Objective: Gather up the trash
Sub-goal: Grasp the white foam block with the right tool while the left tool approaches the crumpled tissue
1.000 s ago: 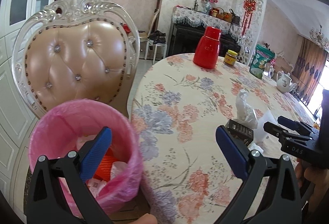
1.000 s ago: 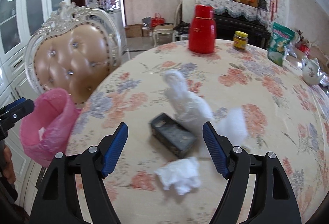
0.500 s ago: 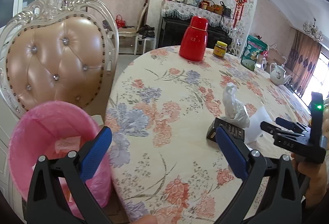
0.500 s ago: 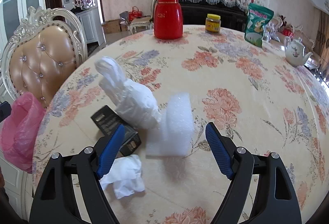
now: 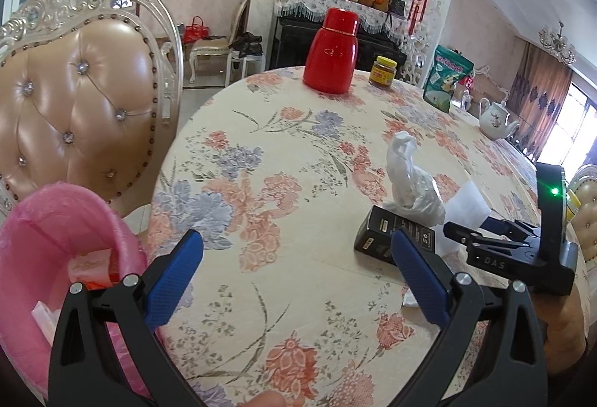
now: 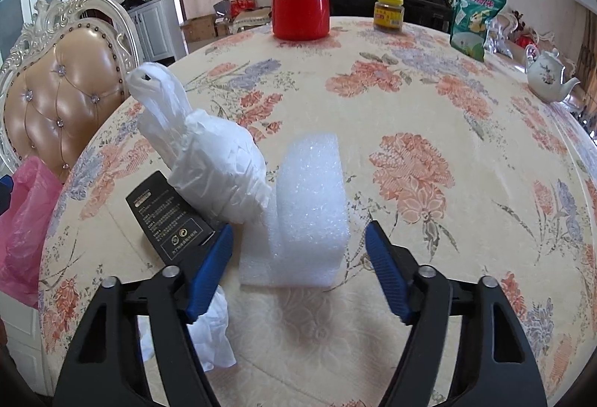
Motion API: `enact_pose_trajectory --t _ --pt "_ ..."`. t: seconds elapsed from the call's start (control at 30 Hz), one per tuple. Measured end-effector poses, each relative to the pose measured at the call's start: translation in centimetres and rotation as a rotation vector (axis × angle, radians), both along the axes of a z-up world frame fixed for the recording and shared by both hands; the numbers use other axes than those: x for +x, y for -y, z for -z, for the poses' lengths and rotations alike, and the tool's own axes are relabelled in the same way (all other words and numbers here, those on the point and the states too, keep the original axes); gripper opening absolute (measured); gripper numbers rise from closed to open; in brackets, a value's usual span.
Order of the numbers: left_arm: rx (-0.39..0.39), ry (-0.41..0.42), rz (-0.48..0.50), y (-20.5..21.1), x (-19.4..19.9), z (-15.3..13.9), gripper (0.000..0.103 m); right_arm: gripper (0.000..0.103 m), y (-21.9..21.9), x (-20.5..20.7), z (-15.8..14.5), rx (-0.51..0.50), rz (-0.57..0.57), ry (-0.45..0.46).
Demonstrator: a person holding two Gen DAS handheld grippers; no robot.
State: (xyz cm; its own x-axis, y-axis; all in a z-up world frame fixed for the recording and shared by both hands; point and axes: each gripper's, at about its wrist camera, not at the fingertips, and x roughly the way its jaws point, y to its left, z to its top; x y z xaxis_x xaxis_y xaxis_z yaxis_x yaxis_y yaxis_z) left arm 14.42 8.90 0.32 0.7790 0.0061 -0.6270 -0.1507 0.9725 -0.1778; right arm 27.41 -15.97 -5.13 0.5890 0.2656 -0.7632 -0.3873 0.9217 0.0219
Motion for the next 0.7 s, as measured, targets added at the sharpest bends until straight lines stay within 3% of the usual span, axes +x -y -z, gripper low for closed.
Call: enact_pose_trajectory --t 0.23,0.7 --pt "0.000 -0.011 0.033 0.8 1.3 0.5 0.098 0.037 0.2 0.4 0.6 0.008 -0.012 -0.028" --pt "-0.002 -0.032 0.104 3.6 3.7 1.1 0.098 0.036 2.3 -0.9 -0.3 0.038 -0.005 -0.010"
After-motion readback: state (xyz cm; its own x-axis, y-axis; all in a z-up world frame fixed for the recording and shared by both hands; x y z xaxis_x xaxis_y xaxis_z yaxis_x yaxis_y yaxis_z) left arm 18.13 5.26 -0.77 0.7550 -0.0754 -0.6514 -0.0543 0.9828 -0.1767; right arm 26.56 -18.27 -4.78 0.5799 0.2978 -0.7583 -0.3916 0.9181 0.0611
